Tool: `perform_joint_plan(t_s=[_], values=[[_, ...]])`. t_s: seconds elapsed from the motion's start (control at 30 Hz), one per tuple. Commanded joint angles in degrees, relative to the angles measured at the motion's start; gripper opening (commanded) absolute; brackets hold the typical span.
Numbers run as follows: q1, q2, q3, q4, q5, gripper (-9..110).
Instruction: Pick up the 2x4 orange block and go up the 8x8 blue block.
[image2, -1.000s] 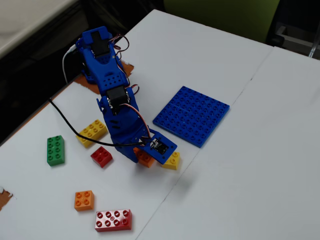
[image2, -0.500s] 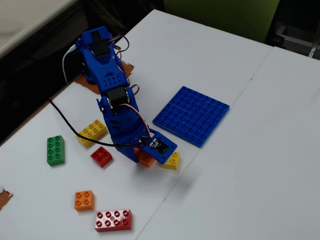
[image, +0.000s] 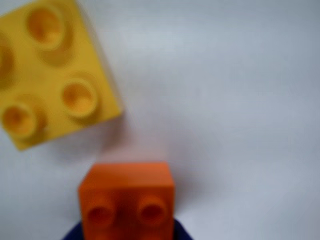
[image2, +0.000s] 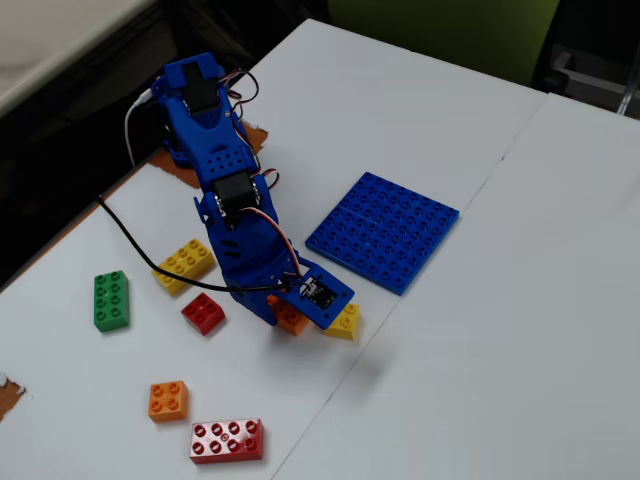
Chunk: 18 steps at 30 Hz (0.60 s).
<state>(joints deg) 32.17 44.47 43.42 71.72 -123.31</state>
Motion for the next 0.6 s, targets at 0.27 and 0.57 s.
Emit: perform_joint_plan(t_s=[0.27, 0.57], values=[[-0.8, 12.7, -1.8, 1.8, 2.4, 0], [-2.5, 22.3, -1.5, 6.9, 3.9, 0]])
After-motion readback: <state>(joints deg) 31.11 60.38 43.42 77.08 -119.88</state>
